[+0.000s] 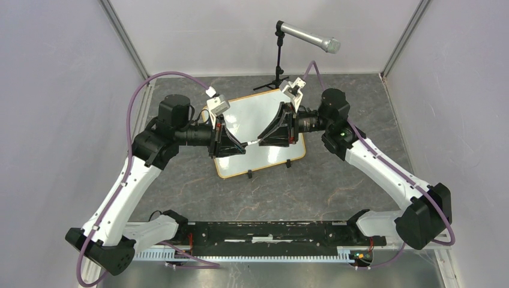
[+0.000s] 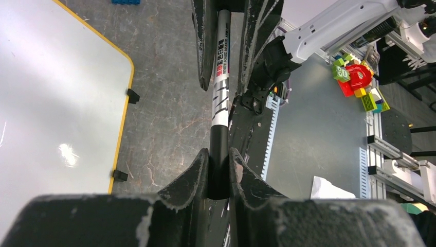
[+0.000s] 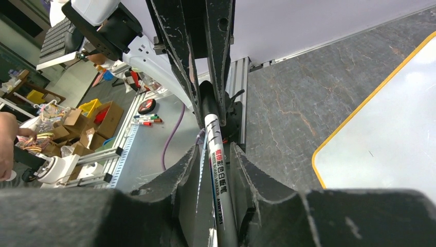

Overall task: Write a sentence on the whiteboard
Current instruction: Open the pen cap of the whiteboard marker.

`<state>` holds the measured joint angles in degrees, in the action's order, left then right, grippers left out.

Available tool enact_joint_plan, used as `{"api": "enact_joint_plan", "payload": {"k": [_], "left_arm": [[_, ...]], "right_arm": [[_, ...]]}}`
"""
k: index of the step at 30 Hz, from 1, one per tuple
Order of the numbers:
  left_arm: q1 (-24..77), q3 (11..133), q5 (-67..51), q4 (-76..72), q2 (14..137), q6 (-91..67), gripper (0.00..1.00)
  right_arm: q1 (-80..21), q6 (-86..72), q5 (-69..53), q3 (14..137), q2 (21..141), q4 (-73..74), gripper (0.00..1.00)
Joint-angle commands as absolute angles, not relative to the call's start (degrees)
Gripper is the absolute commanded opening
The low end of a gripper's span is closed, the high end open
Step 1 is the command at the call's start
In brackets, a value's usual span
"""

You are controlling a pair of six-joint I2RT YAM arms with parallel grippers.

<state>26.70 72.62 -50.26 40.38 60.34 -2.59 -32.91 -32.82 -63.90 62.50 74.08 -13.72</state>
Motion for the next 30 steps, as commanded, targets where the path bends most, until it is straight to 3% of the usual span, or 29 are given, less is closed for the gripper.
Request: {"api": "enact_joint_plan", "payload": {"k": [1, 5, 9, 20, 30], "left_arm": [[26.3, 73.6, -50.1, 38.4, 60.7, -4.7, 0.02], [26.4, 73.7, -50.0, 38.4, 60.8, -4.7, 0.02], [26.3, 74.5, -48.7, 40.0, 60.6, -2.9, 0.02], [25.2, 72.8, -47.5, 44.1, 58.0, 3.3, 0.02], [21.9, 70.7, -47.6, 45.8, 56.2, 6.6, 0.02]], "right_arm": [[-33.6, -34.7, -64.5, 62.9, 72.9, -17.9, 0.3], [-33.6, -35.2, -64.8, 62.7, 72.6, -18.6, 0.21], [-33.5, -35.5, -65.3, 62.4, 72.0, -19.2, 0.0], [-28.1, -25.4, -64.9, 65.8, 71.2, -6.8, 0.0], [-15.3, -23.2, -69.2, 65.5, 69.8, -4.5, 0.0]]}}
